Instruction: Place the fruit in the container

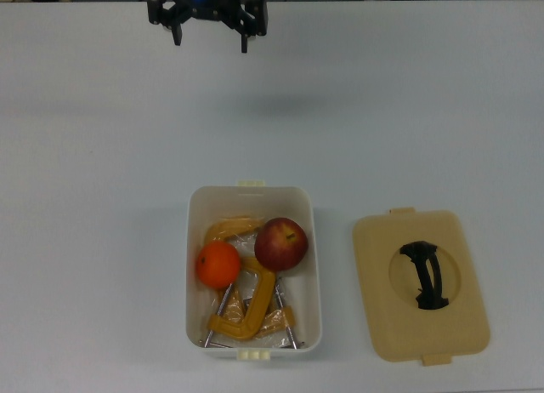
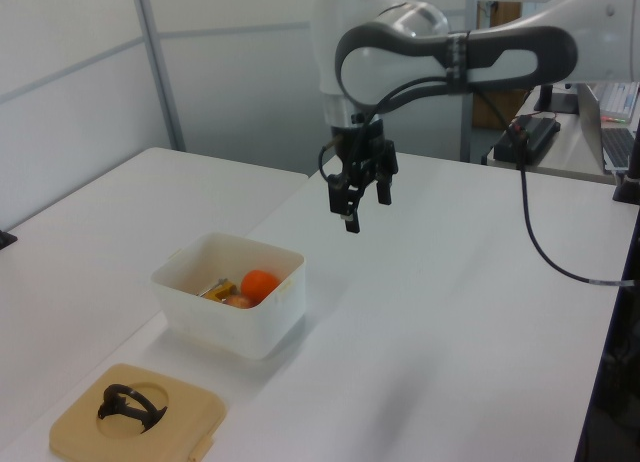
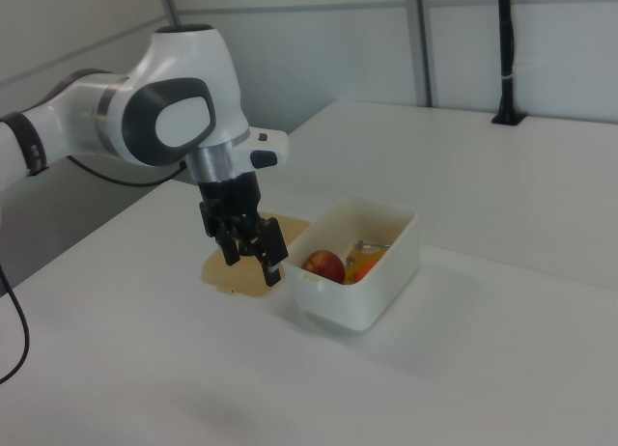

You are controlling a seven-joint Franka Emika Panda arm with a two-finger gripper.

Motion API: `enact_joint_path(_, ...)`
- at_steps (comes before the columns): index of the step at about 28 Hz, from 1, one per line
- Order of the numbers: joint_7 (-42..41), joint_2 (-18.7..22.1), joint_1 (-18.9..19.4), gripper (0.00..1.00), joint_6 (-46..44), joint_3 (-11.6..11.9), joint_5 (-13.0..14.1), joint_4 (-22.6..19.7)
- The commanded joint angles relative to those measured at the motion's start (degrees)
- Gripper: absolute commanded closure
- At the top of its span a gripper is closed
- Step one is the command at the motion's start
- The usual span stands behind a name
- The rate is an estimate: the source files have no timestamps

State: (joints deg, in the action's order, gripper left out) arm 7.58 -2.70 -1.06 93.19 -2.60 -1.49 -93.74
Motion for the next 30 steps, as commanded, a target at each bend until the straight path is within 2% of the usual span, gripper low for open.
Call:
enact_joint_path(1, -0.9, 4.0, 0.8, 0.0, -0.2, 0.7, 1.0, -3.3)
enact_joint_path(3, 0.1, 6.2, 0.8, 0.0, -0.2, 0.7, 1.0, -4.7)
enact_joint_path(6, 0.6, 7.0, 1.1, 0.0, -0.4, 0.8, 0.8, -5.3)
enact_joint_path(14, -0.2, 6.0, 1.1, 0.0, -0.1, 1.7, 0.9, -4.5)
enact_joint_path(23, -0.3, 4.3, 1.1, 0.0, 0.1, 1.5, 1.3, -3.6)
enact_joint_path(30, -0.5, 4.4, 1.1, 0.0, 4.1, 1.6, 0.6, -3.7)
